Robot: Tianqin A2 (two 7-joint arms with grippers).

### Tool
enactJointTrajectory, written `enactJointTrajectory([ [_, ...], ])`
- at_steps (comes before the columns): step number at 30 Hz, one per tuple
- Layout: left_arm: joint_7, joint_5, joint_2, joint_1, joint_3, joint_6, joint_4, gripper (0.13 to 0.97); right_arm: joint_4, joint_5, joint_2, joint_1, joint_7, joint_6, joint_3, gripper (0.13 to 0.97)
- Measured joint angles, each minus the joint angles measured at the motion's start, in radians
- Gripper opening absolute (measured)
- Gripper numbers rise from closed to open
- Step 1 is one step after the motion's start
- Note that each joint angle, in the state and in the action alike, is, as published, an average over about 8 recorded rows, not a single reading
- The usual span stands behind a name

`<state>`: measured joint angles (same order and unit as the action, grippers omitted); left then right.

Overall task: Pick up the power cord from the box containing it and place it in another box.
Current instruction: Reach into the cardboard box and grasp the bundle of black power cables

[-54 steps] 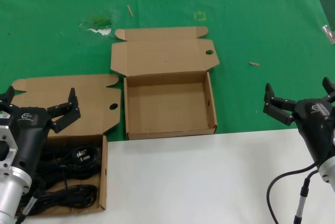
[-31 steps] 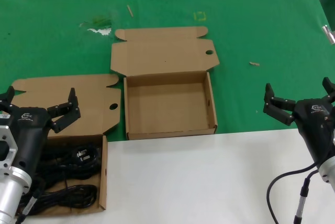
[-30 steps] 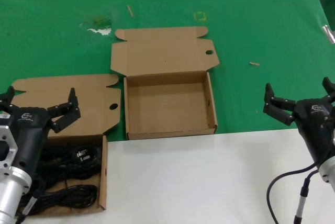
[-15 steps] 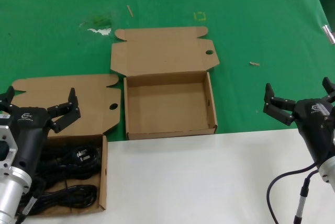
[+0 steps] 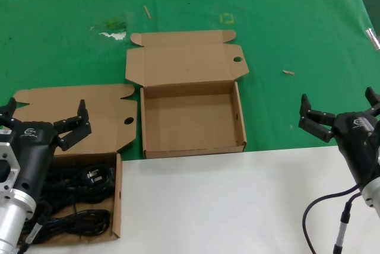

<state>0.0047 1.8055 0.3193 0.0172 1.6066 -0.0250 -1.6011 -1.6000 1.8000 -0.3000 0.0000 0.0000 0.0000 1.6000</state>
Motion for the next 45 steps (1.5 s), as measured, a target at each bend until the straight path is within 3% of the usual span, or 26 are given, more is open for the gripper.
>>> enactJointTrajectory([
  [7, 0.000, 0.000, 0.000, 0.000, 0.000, 0.000, 0.000, 0.965, 0.000, 0.000, 0.000, 0.000, 0.000, 0.000, 0.000, 0.937],
  [19, 0.022, -0.009, 0.003, -0.030, -0.044, -0.005, -0.067, 0.965, 0.000, 0.000, 0.000, 0.000, 0.000, 0.000, 0.000, 0.780],
  [22, 0.011, 0.010, 0.037, -0.047, -0.041, 0.016, -0.110, 0.965, 0.000, 0.000, 0.000, 0.000, 0.000, 0.000, 0.000, 0.719],
  [24, -0.005, 0.036, 0.076, -0.061, -0.032, 0.035, -0.143, 0.965, 0.000, 0.000, 0.000, 0.000, 0.000, 0.000, 0.000, 0.679],
  [29, -0.067, 0.123, 0.213, -0.118, -0.022, 0.045, -0.219, 0.965, 0.000, 0.000, 0.000, 0.000, 0.000, 0.000, 0.000, 0.651],
  [32, -0.082, 0.160, 0.277, -0.172, -0.058, -0.016, -0.255, 0.965, 0.000, 0.000, 0.000, 0.000, 0.000, 0.000, 0.000, 0.570],
  [34, -0.071, 0.176, 0.300, -0.212, -0.102, -0.081, -0.272, 0.965, 0.000, 0.000, 0.000, 0.000, 0.000, 0.000, 0.000, 0.516],
  [40, 0.058, 0.202, 0.308, -0.319, -0.247, -0.306, -0.279, 0.965, 0.000, 0.000, 0.000, 0.000, 0.000, 0.000, 0.000, 0.396],
  [45, 0.215, 0.202, 0.305, -0.361, -0.320, -0.459, -0.235, 0.965, 0.000, 0.000, 0.000, 0.000, 0.000, 0.000, 0.000, 0.288],
])
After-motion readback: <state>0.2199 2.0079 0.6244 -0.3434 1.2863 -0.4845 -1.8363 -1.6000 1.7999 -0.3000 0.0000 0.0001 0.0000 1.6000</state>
